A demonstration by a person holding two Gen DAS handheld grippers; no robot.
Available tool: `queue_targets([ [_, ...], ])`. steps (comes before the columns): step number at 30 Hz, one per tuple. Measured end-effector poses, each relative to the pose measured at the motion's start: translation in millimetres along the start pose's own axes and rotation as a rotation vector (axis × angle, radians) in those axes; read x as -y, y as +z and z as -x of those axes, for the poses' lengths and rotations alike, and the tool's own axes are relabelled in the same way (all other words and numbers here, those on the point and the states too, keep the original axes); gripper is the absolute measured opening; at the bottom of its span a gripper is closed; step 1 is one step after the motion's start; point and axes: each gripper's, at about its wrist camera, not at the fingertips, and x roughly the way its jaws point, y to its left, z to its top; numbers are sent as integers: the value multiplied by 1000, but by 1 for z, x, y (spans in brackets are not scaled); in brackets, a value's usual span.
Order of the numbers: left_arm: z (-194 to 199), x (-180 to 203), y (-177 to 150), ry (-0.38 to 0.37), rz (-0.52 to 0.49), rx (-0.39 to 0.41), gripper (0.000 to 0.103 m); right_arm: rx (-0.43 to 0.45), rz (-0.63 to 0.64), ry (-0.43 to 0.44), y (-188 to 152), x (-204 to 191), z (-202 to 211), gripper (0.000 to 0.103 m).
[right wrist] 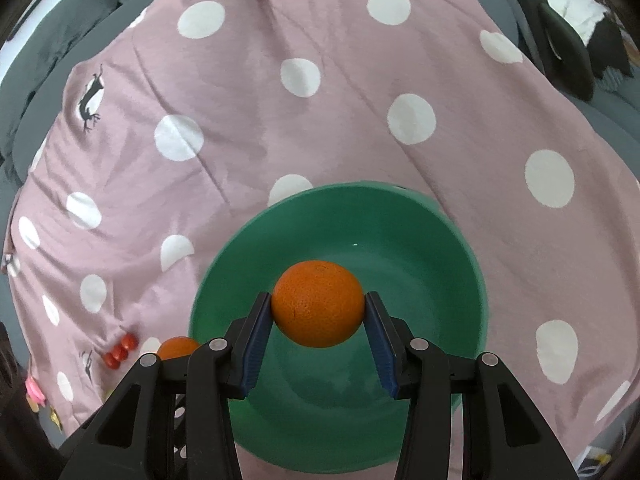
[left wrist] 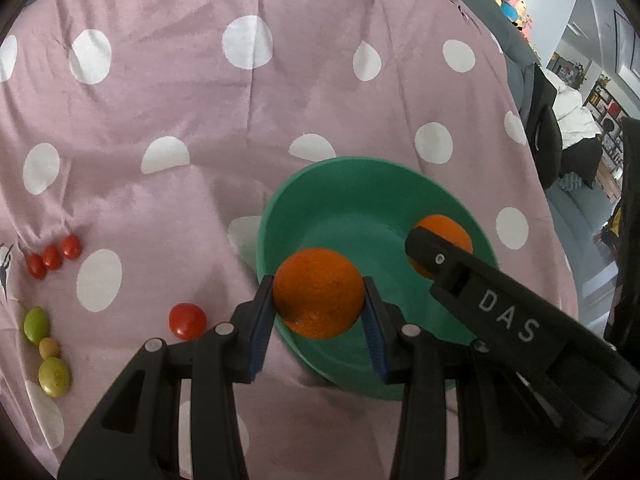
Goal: Organize fruits
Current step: 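Carry both held oranges over the green bowl with both tools, then open both tools to drop the oranges into the green bowl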
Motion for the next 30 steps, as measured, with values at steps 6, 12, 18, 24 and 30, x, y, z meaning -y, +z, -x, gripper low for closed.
queue_targets([
  [6,-4,6,-1,-20,-2,-10,41,-19,-25,-26,1,8,-6,48],
  [12,-11,9,-2,-32,-7,-34,41,-27,-30,-55,2,11,-8,49],
  [18,-14,9,-3,-46,-6,-47,41,-38,-36,-60,3,13,-9,49],
  [24,-14,10,-5,-39,-17,-44,42,-47,-37,-72,3,14,-9,49],
  [30,-9,10,-4,-67,-12,-33,55,-53,-40,-85,4,14,-9,49],
])
